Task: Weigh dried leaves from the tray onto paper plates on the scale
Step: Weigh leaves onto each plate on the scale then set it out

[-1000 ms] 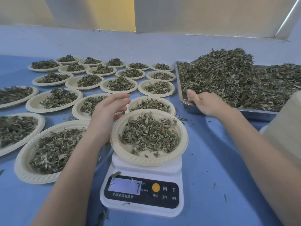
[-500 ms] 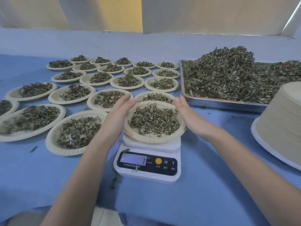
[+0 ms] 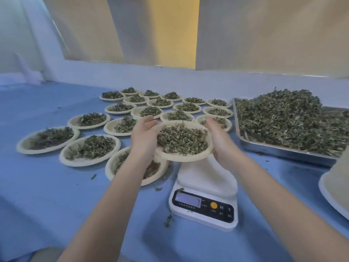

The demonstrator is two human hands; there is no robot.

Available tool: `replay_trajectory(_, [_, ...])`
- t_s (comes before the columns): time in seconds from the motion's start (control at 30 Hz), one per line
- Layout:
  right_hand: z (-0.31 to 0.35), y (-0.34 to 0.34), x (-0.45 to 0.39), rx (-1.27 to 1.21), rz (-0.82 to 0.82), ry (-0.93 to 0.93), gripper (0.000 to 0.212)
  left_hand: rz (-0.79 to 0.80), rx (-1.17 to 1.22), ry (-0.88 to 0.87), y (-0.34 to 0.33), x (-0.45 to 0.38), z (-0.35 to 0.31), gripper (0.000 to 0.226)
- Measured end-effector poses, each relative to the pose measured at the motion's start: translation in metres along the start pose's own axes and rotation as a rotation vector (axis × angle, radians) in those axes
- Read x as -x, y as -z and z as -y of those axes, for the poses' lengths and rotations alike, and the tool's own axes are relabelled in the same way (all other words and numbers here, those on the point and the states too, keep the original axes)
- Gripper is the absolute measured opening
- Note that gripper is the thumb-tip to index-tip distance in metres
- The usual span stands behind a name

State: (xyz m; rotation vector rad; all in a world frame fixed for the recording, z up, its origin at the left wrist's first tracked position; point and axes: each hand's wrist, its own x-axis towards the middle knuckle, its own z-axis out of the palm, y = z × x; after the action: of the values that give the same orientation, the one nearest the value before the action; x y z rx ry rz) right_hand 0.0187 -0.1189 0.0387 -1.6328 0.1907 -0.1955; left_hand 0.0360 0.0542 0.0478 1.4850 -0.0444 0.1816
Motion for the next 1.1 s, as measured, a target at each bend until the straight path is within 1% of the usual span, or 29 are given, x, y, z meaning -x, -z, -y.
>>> replay_trajectory(0.03, [0.006, -0.011, -0.006, -0.025, 0.011, -0.005, 0.047, -0.029, 0.023, 0.008, 0.009, -0.007, -0.005, 0.042])
replay_trajectory(0.1, [0.017, -0.036, -0.019, 0.007, 0.006, -0.018, 0.026, -0.099, 0.069, 0.028, 0.03, -0.022, -0.014, 0.041])
replay_trajectory(0.13, [0.021, -0.048, -0.025, 0.044, 0.002, -0.023, 0.023, -0.142, 0.076, 0.028, 0.04, -0.032, -0.019, 0.041])
replay_trajectory(0.23, [0.034, -0.084, -0.046, 0.124, 0.03, 0.003, 0.04, -0.25, 0.028, -0.016, 0.075, -0.066, -0.03, 0.041])
replay_trajectory(0.27, [0.039, -0.096, -0.054, 0.138, 0.043, 0.022, 0.043, -0.275, 0.0, -0.036, 0.086, -0.079, -0.032, 0.041])
replay_trajectory(0.3, [0.045, -0.109, -0.063, 0.134, 0.05, 0.027, 0.041, -0.296, -0.028, -0.047, 0.098, -0.092, -0.033, 0.041])
replay_trajectory(0.37, [0.056, -0.137, -0.085, 0.054, 0.071, -0.025, 0.026, -0.337, -0.061, -0.043, 0.121, -0.12, -0.035, 0.041])
replay_trajectory(0.47, [0.071, -0.185, -0.126, -0.019, 0.098, -0.1, 0.016, -0.385, -0.078, 0.021, 0.155, -0.166, -0.039, 0.045])
replay_trajectory(0.57, [0.078, -0.236, -0.174, -0.092, 0.102, -0.143, 0.011, -0.369, -0.056, 0.124, 0.187, -0.212, -0.04, 0.046])
replay_trajectory(0.67, [0.073, -0.284, -0.227, -0.133, 0.056, -0.197, 0.01, -0.331, -0.091, 0.22, 0.214, -0.254, -0.029, 0.043])
replay_trajectory(0.77, [0.064, -0.328, -0.28, -0.18, 0.064, -0.257, 0.005, -0.283, -0.081, 0.296, 0.233, -0.294, -0.014, 0.043])
replay_trajectory(0.87, [0.054, -0.369, -0.325, -0.184, 0.054, -0.303, 0.016, -0.232, -0.079, 0.344, 0.244, -0.338, 0.003, 0.044])
replay_trajectory(0.97, [0.04, -0.408, -0.358, -0.158, 0.035, -0.348, 0.025, -0.215, -0.204, 0.381, 0.248, -0.376, 0.02, 0.045])
replay_trajectory(1.03, [0.034, -0.427, -0.367, -0.2, 0.037, -0.373, 0.027, -0.229, -0.242, 0.384, 0.254, -0.398, 0.027, 0.044])
replay_trajectory(1.07, [0.03, -0.437, -0.371, -0.22, 0.014, -0.403, 0.024, -0.239, -0.25, 0.381, 0.257, -0.407, 0.03, 0.044])
replay_trajectory(1.1, [0.026, -0.445, -0.378, -0.302, -0.027, -0.458, 0.023, -0.251, -0.252, 0.383, 0.259, -0.415, 0.032, 0.044])
